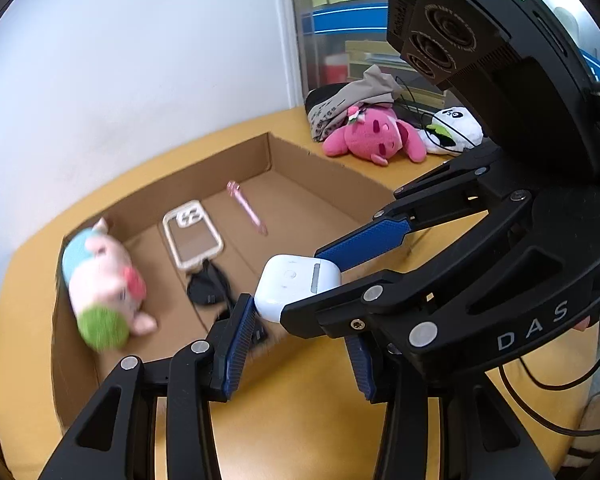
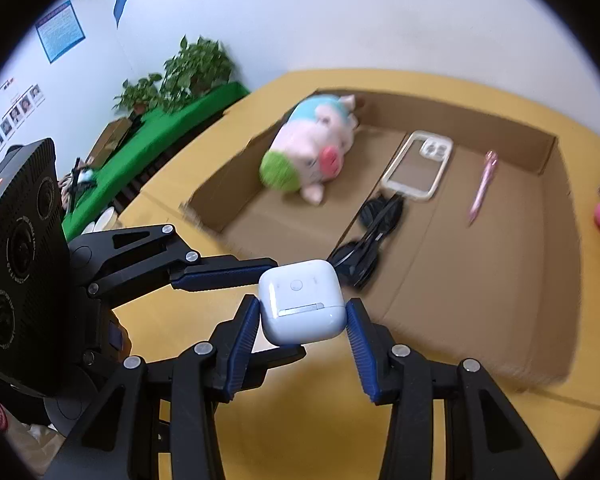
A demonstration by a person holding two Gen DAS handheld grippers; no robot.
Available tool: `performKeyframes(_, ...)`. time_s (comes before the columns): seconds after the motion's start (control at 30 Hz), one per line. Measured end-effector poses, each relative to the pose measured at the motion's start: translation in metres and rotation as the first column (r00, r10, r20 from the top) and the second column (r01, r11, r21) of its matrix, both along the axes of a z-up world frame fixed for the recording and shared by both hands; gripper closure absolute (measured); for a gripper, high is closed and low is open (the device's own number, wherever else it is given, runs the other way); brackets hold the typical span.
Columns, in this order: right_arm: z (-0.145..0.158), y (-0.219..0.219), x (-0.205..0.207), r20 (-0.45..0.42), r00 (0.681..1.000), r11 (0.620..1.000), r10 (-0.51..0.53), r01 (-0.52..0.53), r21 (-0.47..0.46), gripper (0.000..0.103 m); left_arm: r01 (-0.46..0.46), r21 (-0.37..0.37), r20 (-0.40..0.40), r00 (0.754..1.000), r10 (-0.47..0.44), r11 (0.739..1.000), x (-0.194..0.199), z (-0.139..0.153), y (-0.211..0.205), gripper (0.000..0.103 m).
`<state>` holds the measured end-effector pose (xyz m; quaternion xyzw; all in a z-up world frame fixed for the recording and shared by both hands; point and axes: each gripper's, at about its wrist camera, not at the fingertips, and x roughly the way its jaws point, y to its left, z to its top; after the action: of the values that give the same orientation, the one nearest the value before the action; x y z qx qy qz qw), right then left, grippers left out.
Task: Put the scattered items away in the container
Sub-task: 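Close the left gripper on the earbud case and lift it, then carry the earbud case into the box and open the left gripper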
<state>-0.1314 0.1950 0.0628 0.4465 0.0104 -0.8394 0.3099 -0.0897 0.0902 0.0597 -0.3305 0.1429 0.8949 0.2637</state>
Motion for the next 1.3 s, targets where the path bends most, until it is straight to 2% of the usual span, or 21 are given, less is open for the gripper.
performKeyframes(0.27,0.009,0.041,-0.052,0.024,0.996,0.994,-0.082,0.083,-0.071,0.060,0.089,-0.055,0.023,0.996,-0.088,0.994,-0.057,0.010,0.031,0.056)
performKeyframes(0.37,0.007,0.054,-0.072,0.040,0.993,0.989,-0.113,0.117,-0.095,0.060,0.128,-0.063,0.055,0.991,-0.124,0.990,-0.083,0.008,0.041,0.056)
performKeyframes(0.63,-0.021,0.079,-0.125,0.150,0.969,0.966,-0.198,0.219,-0.138,0.059,0.185,-0.089,0.171,0.971,-0.168,0.979,-0.150,-0.020,0.054,0.056)
performKeyframes(0.8,-0.046,0.083,-0.150,0.221,0.948,0.962,-0.229,0.255,-0.094,0.059,0.215,-0.116,0.251,0.951,-0.181,0.970,-0.174,-0.049,0.062,0.056)
performKeyframes(1.0,-0.082,0.084,-0.171,0.341,0.907,0.962,-0.246,0.271,-0.026,0.059,0.246,-0.116,0.386,0.904,-0.184,0.962,-0.192,-0.081,0.071,0.056)
performKeyframes(1.07,-0.090,0.085,-0.173,0.378,0.891,0.961,-0.253,0.276,-0.006,0.059,0.258,-0.124,0.409,0.893,-0.188,0.958,-0.193,-0.089,0.074,0.055)
performKeyframes(1.2,-0.105,0.083,-0.176,0.411,0.873,0.961,-0.263,0.276,0.031,0.059,0.272,-0.160,0.424,0.887,-0.183,0.949,-0.190,-0.102,0.080,0.055)
performKeyframes(1.3,-0.107,0.082,-0.175,0.414,0.869,0.958,-0.271,0.283,0.033,0.059,0.279,-0.178,0.441,0.880,-0.177,0.944,-0.188,-0.108,0.082,0.055)
